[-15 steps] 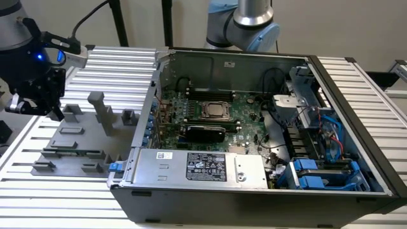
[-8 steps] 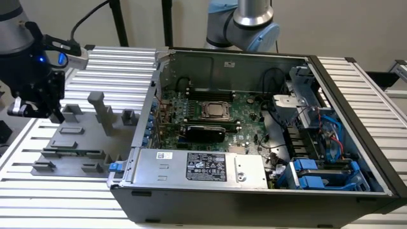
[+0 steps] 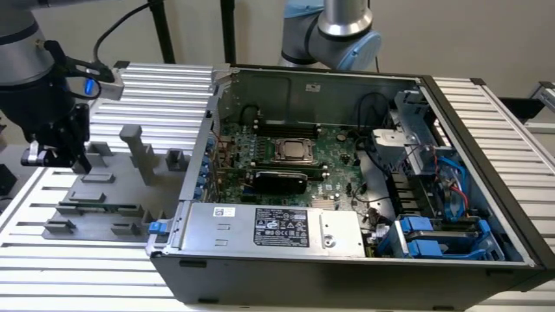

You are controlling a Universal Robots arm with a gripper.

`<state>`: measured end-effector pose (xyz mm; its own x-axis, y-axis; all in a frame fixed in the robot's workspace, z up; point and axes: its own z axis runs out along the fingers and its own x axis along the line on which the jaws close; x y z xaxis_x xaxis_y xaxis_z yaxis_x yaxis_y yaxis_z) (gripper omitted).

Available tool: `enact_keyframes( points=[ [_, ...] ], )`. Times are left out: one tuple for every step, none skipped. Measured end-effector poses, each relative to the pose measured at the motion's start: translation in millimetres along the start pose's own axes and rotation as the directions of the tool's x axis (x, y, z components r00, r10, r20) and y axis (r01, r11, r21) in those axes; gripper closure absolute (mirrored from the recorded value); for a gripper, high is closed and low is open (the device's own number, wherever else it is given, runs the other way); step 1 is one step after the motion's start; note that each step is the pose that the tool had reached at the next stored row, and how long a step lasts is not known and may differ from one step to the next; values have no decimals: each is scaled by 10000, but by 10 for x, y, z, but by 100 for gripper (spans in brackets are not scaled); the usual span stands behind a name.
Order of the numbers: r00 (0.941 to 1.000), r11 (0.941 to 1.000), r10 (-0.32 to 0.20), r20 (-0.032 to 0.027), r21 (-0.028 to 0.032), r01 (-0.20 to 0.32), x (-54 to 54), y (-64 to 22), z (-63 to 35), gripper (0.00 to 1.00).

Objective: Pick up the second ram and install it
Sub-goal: 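Pick up the second ram and move it above second insertion slot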

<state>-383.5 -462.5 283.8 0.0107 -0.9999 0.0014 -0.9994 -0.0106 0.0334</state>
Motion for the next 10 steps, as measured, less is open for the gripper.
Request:
enact_keyframes(
  points=[
    [10000, 10000, -24, 0, 1, 24, -1, -2, 18, 100],
    [10000, 10000, -38, -1, 0, 38, -1, -3, 36, 0],
    [10000, 10000, -42, -2, 0, 42, 0, -3, 54, 0],
    [10000, 10000, -44, -1, 0, 44, 0, -4, 72, 0],
    [10000, 10000, -44, -2, 0, 44, 0, -5, 90, 0],
    [10000, 10000, -45, -1, -1, 45, 0, -5, 107, 0],
    [10000, 10000, -36, 0, -1, 36, 0, -6, 121, 0],
    [10000, 10000, -7, 2, -1, 7, 0, -6, 132, 0],
    [10000, 10000, 42, 3, -2, -42, 0, -7, 141, 0],
    [9999, 9999, 113, 5, -3, -113, 0, -7, 152, 0]
  ],
)
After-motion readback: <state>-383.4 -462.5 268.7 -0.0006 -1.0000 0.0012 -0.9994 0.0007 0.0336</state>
